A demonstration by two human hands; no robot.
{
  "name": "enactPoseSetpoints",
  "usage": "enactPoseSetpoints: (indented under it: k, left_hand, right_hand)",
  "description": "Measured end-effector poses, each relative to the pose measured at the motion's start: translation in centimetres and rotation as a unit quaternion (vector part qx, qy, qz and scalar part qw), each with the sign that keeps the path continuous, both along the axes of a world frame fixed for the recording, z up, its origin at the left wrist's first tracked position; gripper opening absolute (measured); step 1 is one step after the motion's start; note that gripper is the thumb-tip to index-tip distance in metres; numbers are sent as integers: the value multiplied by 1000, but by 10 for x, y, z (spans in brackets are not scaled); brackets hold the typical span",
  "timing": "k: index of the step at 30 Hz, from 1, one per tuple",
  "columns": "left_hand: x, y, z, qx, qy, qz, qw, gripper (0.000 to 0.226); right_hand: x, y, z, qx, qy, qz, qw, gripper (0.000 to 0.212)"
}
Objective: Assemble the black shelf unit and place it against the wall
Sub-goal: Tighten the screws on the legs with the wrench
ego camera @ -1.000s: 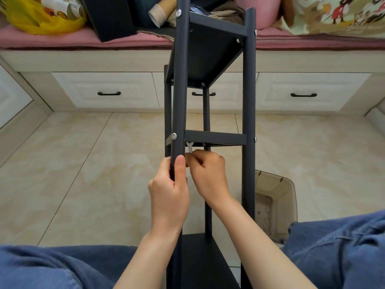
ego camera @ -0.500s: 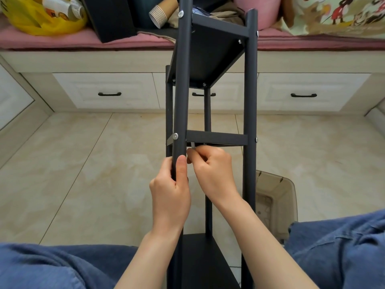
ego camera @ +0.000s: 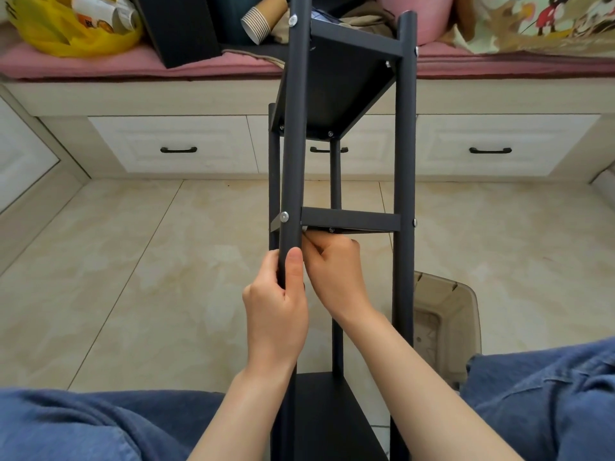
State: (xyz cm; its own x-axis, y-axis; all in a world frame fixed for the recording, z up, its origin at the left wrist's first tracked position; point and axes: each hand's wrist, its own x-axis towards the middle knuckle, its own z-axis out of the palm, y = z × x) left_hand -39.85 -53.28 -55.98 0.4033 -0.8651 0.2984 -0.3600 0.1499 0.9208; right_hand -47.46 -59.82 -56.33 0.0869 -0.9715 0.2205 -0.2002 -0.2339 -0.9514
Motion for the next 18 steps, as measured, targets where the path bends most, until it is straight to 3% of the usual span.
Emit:
enactPoseSetpoints:
  k: [12, 18]
  left_hand:
    - [2, -1, -2, 0, 1, 3, 1000, 42]
    - [1, -1, -1, 6, 4, 0, 1000, 45]
  right_hand:
    - [7, -7, -8, -51, 11, -21, 998, 23]
    - [-7, -3, -6, 19, 76, 6, 997, 46]
